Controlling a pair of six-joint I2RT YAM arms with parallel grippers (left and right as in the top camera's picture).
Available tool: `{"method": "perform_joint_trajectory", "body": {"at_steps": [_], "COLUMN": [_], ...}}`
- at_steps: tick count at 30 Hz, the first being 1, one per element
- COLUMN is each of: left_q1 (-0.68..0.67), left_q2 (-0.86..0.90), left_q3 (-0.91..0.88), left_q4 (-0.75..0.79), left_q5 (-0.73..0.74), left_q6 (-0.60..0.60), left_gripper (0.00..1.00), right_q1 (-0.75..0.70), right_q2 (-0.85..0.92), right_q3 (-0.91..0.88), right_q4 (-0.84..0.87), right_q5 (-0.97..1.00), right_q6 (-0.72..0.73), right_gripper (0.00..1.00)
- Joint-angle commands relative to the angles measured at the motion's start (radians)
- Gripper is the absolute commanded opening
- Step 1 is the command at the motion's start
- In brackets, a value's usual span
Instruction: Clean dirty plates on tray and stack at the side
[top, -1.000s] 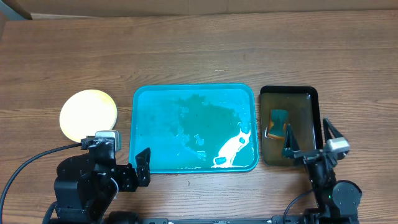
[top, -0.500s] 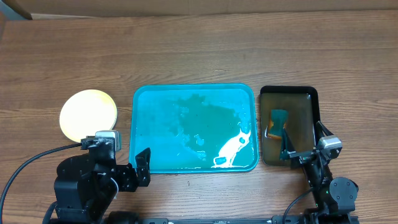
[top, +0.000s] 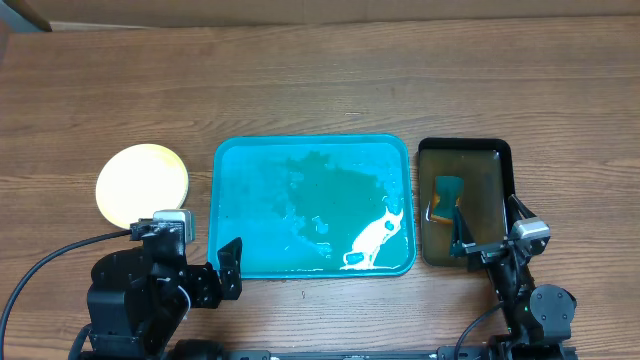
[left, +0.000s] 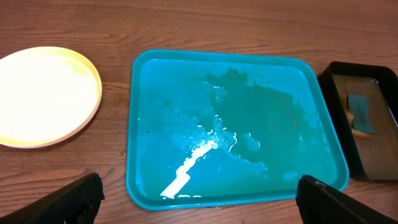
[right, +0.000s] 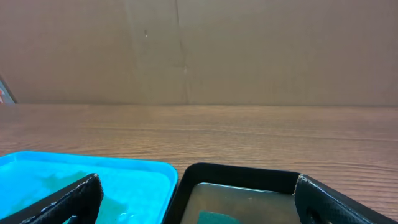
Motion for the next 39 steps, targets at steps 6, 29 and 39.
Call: {"method": "perform_joint_trajectory", "body": {"at_steps": [6, 29, 39], "left_q1": [0.000, 0.001, 0.001], "left_q2": [-0.018, -0.542, -0.542], "left_q3": [-0.024, -0.869, -0.977], "left_q4": [0.015, 1.005, 1.085], "left_q5": [-0.046, -0.042, -0.033], "left_q6": [0.072, 0.140, 0.154], "left_gripper": [1.00, 1.00, 1.00], "right_q1": [-0.003, -0.003, -0.003], "right_q2": [-0.005, -0.005, -0.005], "right_q3": [-0.010, -0.010, -0.010], "right_q4": [0.003, 0.004, 0.003], "right_q5": [-0.006, -0.006, -0.006], "right_q6": [-0.004, -0.004, -0.004], "right_gripper": [1.00, 1.00, 1.00]}}
